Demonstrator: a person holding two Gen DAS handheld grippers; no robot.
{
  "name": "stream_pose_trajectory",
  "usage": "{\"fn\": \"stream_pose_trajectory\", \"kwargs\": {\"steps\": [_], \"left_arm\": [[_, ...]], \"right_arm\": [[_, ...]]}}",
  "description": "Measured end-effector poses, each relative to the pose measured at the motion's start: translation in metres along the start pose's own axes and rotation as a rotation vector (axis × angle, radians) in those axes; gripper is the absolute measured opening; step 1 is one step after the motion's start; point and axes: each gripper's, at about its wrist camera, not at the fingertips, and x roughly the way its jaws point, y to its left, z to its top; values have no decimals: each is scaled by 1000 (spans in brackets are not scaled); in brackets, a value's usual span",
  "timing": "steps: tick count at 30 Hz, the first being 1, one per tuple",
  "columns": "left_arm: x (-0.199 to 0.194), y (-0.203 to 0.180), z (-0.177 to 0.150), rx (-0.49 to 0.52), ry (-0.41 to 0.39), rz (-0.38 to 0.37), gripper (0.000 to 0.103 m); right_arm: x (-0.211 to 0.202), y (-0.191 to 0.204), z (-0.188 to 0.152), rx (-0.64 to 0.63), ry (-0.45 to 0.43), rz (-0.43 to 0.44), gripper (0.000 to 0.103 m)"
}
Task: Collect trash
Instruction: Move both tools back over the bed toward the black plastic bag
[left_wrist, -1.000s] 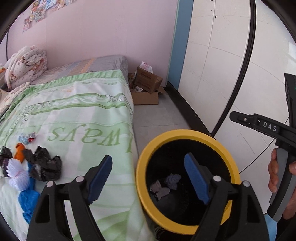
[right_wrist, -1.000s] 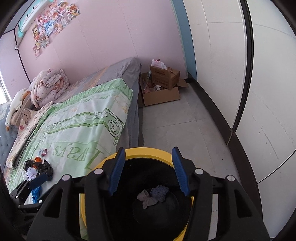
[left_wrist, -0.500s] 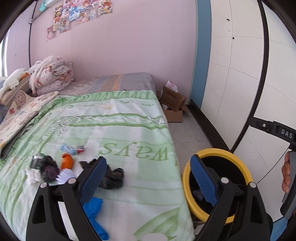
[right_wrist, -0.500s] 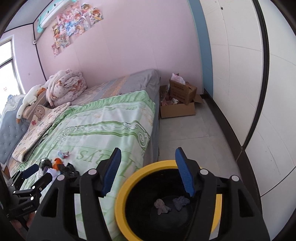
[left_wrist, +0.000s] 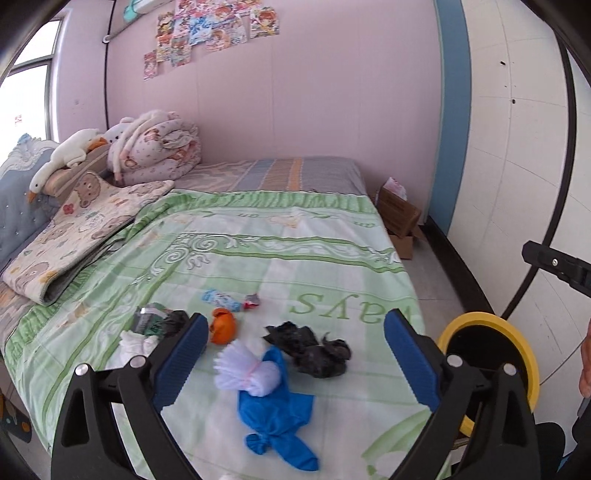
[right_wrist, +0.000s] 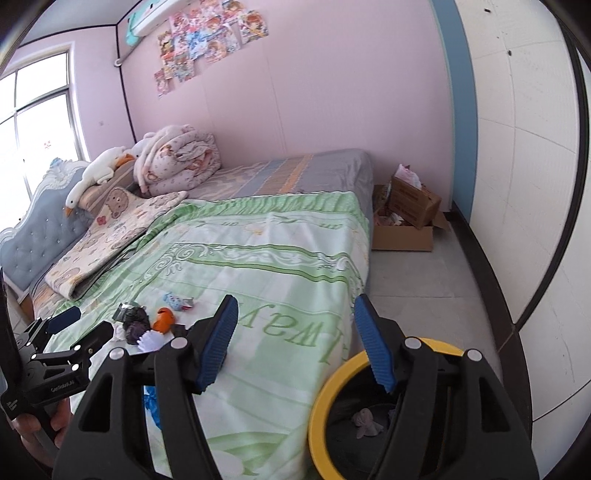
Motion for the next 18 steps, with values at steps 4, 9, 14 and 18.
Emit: {"fn": "stream_pose_trajectory", "kwargs": {"steps": [4, 9, 14, 18], "left_arm": [[-2, 24, 0, -26, 1, 31, 92], [-1, 53, -1, -68, 5, 67, 92], [5, 84, -3, -112, 14, 107, 92], [10, 109, -5, -150, 23, 137, 92]], "right_arm": [[7, 24, 2, -25, 10, 25, 62], [18, 48, 2, -47, 28, 51, 62], [30, 69, 1, -74, 45, 72, 62], [44, 84, -3, -92, 63, 84, 62]]}}
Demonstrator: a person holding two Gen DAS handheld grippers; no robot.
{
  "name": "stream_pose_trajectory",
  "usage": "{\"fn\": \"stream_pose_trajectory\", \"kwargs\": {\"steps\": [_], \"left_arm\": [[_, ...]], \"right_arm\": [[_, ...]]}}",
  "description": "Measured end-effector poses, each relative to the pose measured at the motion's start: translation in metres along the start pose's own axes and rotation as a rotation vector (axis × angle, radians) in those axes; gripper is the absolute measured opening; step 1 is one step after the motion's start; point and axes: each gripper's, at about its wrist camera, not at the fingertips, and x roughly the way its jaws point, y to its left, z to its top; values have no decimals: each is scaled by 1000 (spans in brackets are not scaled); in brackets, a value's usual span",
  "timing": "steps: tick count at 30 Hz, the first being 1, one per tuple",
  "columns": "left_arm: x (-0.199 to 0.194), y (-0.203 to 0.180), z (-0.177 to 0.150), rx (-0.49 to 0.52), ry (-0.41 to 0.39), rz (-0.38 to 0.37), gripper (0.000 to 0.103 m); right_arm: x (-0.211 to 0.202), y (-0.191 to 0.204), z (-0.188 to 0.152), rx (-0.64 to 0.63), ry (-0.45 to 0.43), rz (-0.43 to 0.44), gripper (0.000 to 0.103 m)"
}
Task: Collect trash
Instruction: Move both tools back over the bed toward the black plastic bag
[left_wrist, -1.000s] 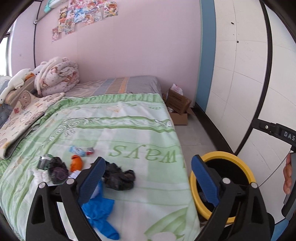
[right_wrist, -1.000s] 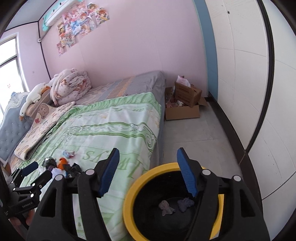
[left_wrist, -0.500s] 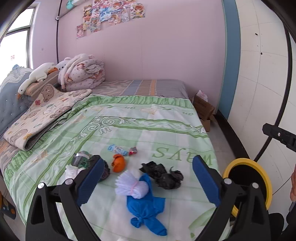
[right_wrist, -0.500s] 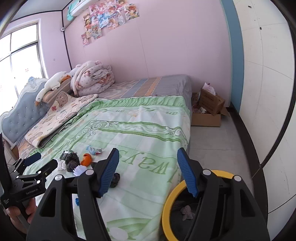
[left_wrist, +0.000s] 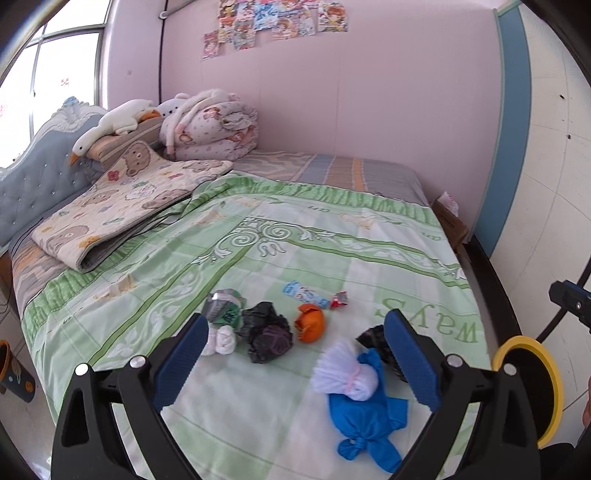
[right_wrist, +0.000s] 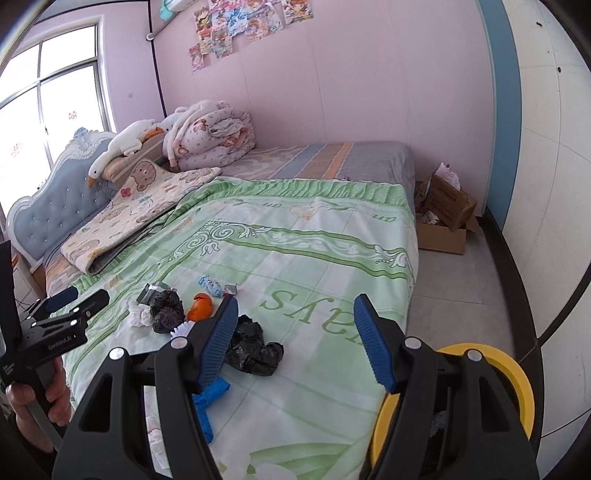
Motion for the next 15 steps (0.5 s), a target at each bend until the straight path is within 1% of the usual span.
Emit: {"fn": "stream_pose_trajectory", "kwargs": {"steps": [9, 15], "left_arm": [[32, 48, -6, -59, 42, 51, 92], [62, 71, -12, -96, 84, 76, 92]], "right_arm": [[43, 28, -7, -33, 64, 23, 62], [73, 42, -16, -54, 109, 24, 62]]}}
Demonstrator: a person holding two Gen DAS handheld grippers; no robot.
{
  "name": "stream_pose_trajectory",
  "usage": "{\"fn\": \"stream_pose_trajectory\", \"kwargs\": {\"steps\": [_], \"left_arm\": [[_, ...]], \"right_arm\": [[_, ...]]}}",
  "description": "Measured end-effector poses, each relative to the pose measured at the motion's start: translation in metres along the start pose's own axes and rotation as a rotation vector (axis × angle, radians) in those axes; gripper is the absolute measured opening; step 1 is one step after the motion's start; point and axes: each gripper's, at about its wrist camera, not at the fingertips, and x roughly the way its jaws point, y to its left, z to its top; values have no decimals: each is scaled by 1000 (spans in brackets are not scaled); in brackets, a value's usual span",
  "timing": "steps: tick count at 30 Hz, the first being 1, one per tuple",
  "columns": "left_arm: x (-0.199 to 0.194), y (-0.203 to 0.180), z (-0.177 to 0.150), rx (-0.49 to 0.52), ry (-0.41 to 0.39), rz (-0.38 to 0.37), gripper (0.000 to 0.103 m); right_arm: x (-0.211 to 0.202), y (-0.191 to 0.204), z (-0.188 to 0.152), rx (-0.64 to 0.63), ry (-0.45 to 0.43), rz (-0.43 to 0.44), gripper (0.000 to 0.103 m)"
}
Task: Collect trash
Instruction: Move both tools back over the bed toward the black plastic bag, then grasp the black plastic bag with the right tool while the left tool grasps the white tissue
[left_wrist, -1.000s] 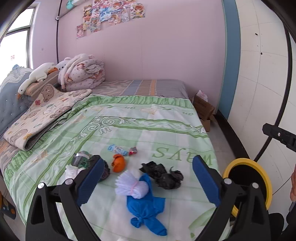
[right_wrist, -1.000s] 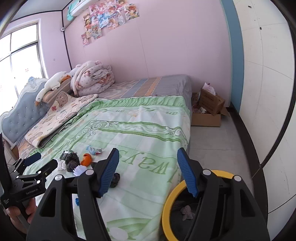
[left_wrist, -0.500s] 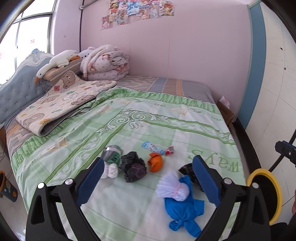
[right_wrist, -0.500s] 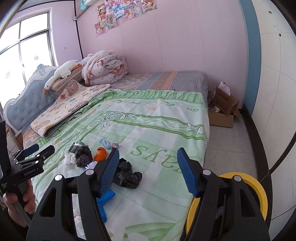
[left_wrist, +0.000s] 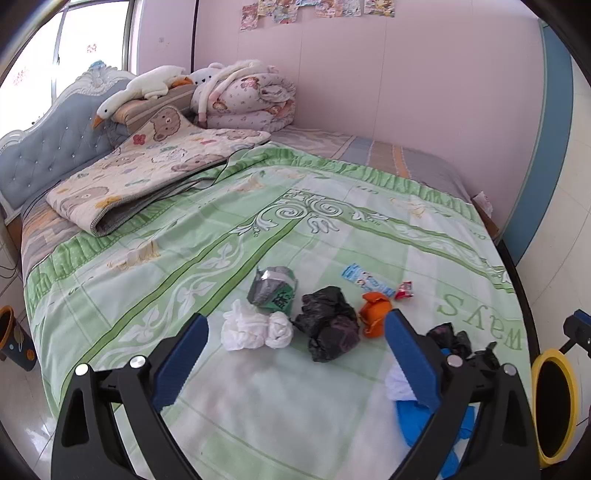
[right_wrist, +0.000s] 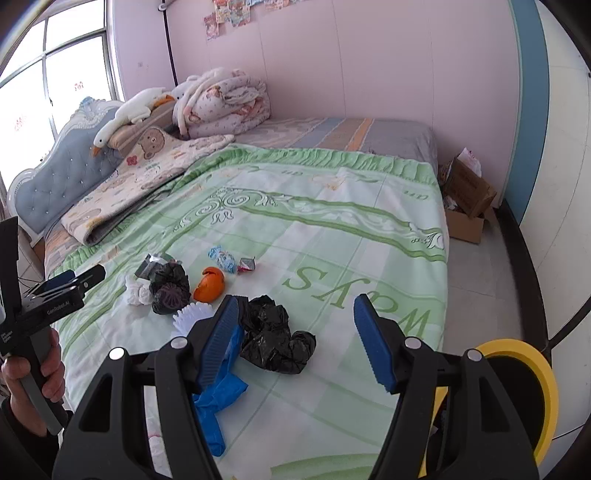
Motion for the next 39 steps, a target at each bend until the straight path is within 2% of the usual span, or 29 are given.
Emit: {"fn": "stream_pose_trajectory", "kwargs": {"steps": [12, 21, 29, 33, 39], "left_arm": [[58, 33, -14, -56, 86, 41, 92], [95, 50, -26, -87, 140, 75, 92], [117, 47, -34, -69, 172, 88, 92], [123, 47, -36, -67, 176, 73, 86], [126, 43, -37, -53, 165, 28, 69]], "right_arm": [[71, 13, -14, -13, 103, 11, 62], [102, 20, -25, -43, 146, 7, 62], [123, 24, -34, -62, 186, 12, 61], [135, 26, -38, -69, 209, 11, 57], [149, 27, -44, -70, 232, 17, 51]]}}
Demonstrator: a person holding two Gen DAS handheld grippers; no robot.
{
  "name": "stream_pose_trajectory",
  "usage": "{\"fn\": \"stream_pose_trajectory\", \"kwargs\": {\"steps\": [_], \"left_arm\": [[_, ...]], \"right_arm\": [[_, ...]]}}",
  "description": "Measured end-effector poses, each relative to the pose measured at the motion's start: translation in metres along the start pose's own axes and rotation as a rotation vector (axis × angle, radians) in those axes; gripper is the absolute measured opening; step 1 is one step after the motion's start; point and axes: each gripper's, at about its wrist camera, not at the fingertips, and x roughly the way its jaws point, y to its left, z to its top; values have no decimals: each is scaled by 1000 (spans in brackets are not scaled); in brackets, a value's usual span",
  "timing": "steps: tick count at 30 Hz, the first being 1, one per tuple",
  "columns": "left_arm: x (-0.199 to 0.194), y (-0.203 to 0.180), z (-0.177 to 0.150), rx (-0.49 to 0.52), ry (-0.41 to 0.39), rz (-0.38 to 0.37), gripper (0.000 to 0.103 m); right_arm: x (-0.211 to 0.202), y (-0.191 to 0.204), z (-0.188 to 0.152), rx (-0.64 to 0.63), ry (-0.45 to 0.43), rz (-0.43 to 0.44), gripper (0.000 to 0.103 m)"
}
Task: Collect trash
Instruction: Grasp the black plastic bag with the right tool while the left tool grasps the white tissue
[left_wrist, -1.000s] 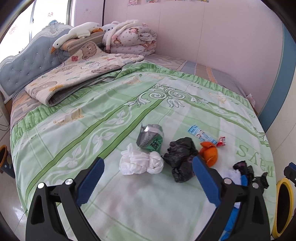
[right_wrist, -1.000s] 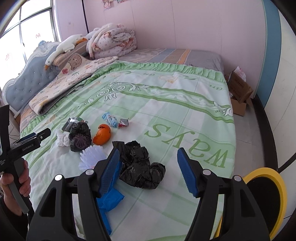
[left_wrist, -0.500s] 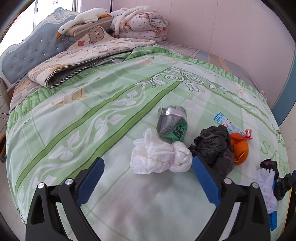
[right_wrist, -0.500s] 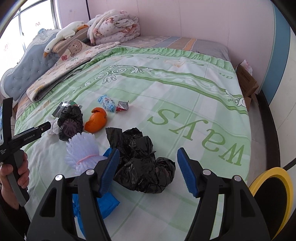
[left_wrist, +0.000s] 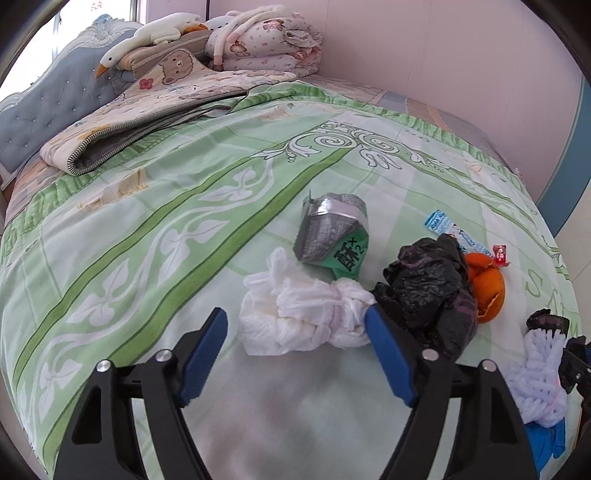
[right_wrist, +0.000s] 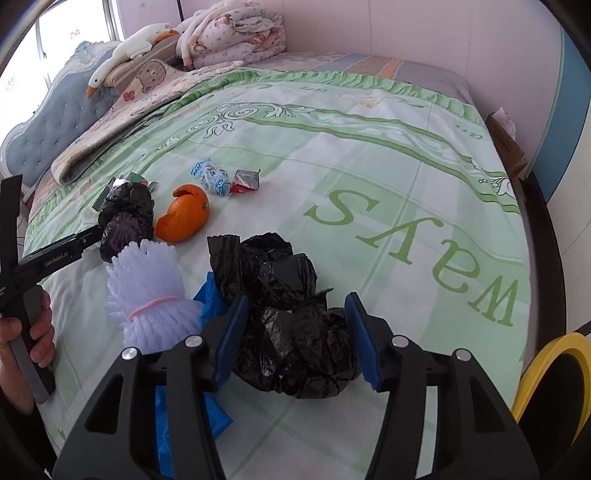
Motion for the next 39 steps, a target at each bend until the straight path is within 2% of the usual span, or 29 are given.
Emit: {"fn": "stream_pose_trajectory", "kwargs": {"steps": [4, 8, 13, 16, 18, 32, 39], "left_arm": [[1, -4, -2, 13, -3, -42, 53], [-3, -8, -3, 19, -16, -60, 41], [-6, -7, -5, 12, -19, -67, 33], [-11, -6, -5, 13, -26, -46, 32], [-16, -4, -4, 12, -31, -41, 31], [-69, 4, -4, -3, -83, -41, 31], [-95, -6, -4, 0, -104, -42, 31]], "right_arm": [[5, 3, -2, -15, -1, -10, 41], [8, 6, -3, -31, -2, -18, 25], [4, 13, -4, -49, -20, -30, 22], [-1, 12, -3, -37, -19, -19, 20], [-6, 11, -2, -27, -23, -17, 13], [-54, 7, -4, -17, -81, 12, 12], [-90, 0, -7, 4, -127, 23, 12]]}}
